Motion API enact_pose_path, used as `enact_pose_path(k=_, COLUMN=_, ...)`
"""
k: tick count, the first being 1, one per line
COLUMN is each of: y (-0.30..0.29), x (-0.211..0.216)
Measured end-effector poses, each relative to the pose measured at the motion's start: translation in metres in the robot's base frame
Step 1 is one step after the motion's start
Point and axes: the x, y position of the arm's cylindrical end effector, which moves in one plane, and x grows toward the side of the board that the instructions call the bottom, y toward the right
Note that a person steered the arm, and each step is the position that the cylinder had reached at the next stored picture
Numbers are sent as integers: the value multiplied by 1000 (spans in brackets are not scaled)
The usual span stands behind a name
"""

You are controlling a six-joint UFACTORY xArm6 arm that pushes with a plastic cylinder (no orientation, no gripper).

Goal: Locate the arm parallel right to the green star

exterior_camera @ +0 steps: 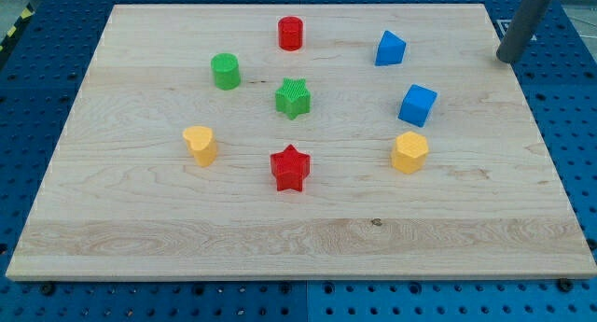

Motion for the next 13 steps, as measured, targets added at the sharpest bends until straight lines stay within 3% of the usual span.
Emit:
enact_pose_path(k=3, y=-14, x=21)
enact_pose_path(k=13, y=-168, x=32)
